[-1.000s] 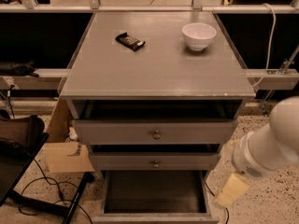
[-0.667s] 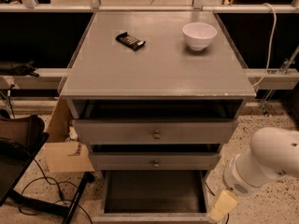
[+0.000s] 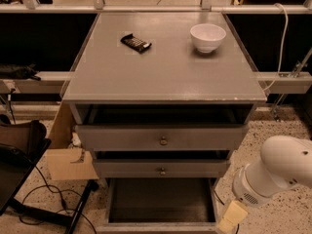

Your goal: Close bottom drawer

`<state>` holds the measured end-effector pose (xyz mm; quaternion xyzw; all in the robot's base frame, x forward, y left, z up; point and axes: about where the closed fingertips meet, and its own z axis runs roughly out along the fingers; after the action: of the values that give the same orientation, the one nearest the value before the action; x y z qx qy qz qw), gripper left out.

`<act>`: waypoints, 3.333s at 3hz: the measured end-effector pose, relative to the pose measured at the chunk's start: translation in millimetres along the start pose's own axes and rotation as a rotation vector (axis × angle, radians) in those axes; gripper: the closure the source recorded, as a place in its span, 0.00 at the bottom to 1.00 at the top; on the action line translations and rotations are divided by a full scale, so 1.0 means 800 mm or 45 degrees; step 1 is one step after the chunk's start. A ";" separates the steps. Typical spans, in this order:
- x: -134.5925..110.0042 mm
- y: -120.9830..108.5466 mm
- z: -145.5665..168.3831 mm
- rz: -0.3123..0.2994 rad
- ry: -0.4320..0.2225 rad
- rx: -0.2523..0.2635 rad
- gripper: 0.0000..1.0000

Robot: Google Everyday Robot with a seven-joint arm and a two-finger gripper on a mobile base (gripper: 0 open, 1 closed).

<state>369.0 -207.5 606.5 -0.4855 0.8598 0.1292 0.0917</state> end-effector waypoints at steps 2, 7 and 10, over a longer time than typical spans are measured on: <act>0.023 0.008 0.157 -0.035 0.120 -0.059 0.00; 0.119 -0.011 0.501 0.120 0.346 -0.194 1.00; 0.088 0.009 0.623 -0.041 0.150 -0.195 1.00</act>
Offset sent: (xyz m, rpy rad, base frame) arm -0.0141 0.0464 -0.2632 -0.1671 0.0841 0.0588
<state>342.9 -105.7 113.9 -0.5115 0.8434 0.1644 0.0056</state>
